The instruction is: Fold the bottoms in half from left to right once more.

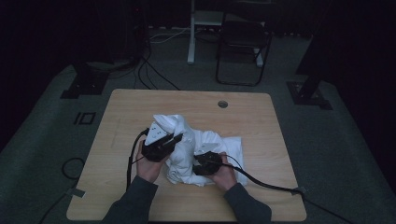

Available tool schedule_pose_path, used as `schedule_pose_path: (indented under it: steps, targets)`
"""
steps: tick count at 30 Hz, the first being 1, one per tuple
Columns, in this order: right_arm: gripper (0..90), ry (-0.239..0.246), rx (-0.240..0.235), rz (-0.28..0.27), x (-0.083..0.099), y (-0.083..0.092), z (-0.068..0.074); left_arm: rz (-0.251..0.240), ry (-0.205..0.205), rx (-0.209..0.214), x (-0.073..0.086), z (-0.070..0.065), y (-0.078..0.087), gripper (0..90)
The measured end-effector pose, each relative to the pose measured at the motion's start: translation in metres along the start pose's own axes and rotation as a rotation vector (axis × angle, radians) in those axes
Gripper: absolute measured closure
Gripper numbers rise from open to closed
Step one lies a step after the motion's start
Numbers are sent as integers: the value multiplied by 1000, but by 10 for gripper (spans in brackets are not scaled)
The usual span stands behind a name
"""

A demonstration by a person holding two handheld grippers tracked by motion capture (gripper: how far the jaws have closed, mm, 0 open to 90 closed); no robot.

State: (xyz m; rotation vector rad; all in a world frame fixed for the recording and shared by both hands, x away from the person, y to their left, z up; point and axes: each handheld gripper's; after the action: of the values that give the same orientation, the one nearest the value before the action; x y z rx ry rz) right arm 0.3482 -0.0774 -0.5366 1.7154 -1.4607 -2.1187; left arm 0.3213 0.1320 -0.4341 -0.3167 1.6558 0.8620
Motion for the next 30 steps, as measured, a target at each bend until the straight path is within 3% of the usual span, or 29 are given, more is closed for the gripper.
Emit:
schedule_pose_path:
  steps: [1, 3, 4, 6, 7, 10, 12, 16, 18, 19, 20, 22, 23, 26, 28, 30]
  targets:
    - [501, 8, 10, -11, -1, 9, -1, -1, -1, 1, 0, 0, 1, 826]
    - [502, 7, 73, -49, 3, 27, -5, 1, -5, -6, 1, 1, 3, 826]
    - [500, -15, 125, -75, 10, 41, -14, 3, -11, -12, 1, 0, 4, 826]
    - [480, -69, 199, -46, 23, 49, -28, 4, -15, -14, 1, 1, 6, 826]
    - [473, -93, 210, -5, 30, 47, -34, 3, -12, -12, 1, 1, 6, 826]
    - [475, -126, 175, 63, 45, 25, -38, -5, -13, 1, -2, -2, 5, 826]
    - [483, -133, 191, 39, 43, 15, -33, 3, -32, 7, -5, -7, 2, 826]
    - [498, -131, 170, 29, 29, 1, -20, 21, -65, 13, -8, -13, -5, 827]
    - [484, -107, 113, 20, 18, -7, -7, 34, -72, 14, -8, -14, -9, 836]
    - [453, -109, 64, -3, 14, 0, -5, 43, -74, 13, -8, -15, -11, 837]
    - [455, -108, 63, -32, 15, 8, -8, 47, -76, 15, -7, -16, -12, 837]
    - [455, -134, 85, -83, 21, 27, -18, 53, -88, 24, -5, -18, -12, 837]
    - [457, -142, 124, -90, 26, 36, -25, 59, -92, 26, -4, -20, -12, 837]
    - [470, -175, 236, -12, 44, 47, -48, 62, -91, 41, -3, -24, -15, 838]
    - [493, -208, 245, 38, 56, 43, -56, 63, -90, 58, -3, -29, -20, 838]
    - [507, -202, 234, 81, 64, 33, -56, 71, -90, 85, -2, -35, -28, 838]
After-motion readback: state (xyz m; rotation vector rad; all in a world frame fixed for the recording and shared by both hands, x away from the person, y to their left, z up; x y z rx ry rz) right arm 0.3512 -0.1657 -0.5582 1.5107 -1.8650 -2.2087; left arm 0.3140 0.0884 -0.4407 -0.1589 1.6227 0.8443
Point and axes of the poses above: each handheld gripper's, and its own axes: y roughly backward along the jaws, x roughly out of its underside, z roughly to its left, and after that the axes turned 6 degrees about x, right-handed
